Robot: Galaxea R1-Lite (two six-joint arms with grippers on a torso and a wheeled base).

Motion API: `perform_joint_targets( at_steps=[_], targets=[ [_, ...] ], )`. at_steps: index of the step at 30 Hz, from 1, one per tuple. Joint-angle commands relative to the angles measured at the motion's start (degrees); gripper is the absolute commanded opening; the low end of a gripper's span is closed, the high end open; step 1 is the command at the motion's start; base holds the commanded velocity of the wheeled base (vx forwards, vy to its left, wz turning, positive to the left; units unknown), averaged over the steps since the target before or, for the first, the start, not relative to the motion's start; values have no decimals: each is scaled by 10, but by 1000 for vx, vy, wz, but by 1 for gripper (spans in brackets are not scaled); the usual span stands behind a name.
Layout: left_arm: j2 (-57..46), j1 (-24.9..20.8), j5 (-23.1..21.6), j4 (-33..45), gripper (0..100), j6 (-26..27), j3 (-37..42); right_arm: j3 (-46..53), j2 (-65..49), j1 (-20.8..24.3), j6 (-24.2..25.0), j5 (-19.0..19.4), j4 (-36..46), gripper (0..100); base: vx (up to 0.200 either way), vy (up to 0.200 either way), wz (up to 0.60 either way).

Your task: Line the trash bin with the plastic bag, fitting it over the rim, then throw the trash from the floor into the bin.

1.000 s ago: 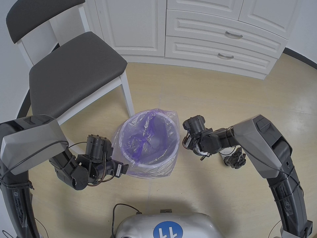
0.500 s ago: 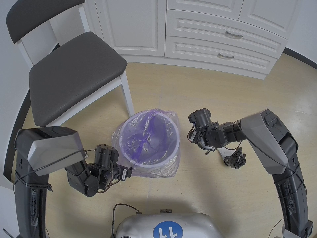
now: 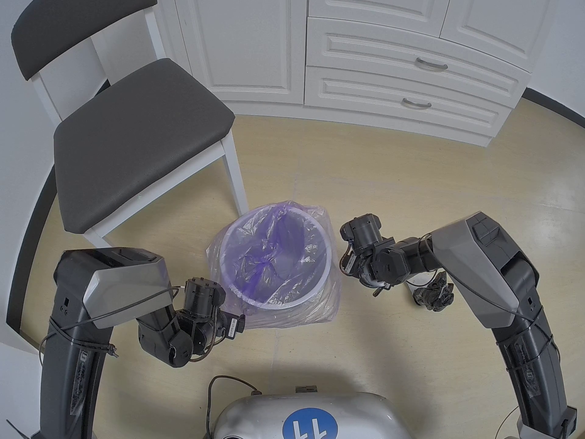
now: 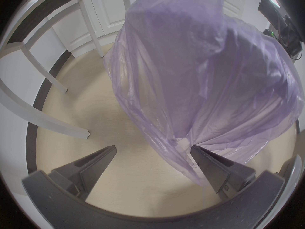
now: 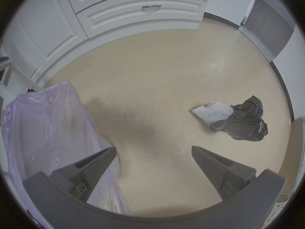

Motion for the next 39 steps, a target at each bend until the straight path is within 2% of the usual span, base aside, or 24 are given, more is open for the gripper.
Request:
perform_joint_targets(
  at_steps=[1, 4, 6, 10, 12, 17, 23, 29, 39],
  targets=[
    [6, 0, 0, -4, 100, -2, -1, 13, -13, 2, 0, 1, 3, 100, 0, 0, 0],
    [7, 0, 0, -6, 100, -3, 0, 71, -64, 3, -14, 6, 3, 100, 0, 0, 0],
    [7, 0, 0, -7, 100, -3, 0, 114, -102, 5, -38, 25, -4, 100, 0, 0, 0],
    [7, -1, 0, -9, 100, -3, 1, 168, -152, 19, -50, 65, -21, 100, 0, 0, 0],
    [8, -1, 2, -13, 100, -3, 3, 177, -150, 24, -51, 67, -41, 100, 0, 0, 0],
    [10, -4, 4, -32, 100, 0, 6, 182, -143, 26, -47, 73, -65, 100, 0, 0, 0],
    [11, -5, 4, -32, 100, 0, 9, 186, -130, 32, -42, 107, -72, 100, 0, 0, 0],
    [11, -7, 4, -32, 100, 0, 10, 180, -89, 36, -16, 132, -100, 100, 0, 0, 0],
    [2, -6, 5, -54, 100, 1, 16, 122, -17, 28, -19, 119, -94, 100, 0, 0, 0]
  ],
)
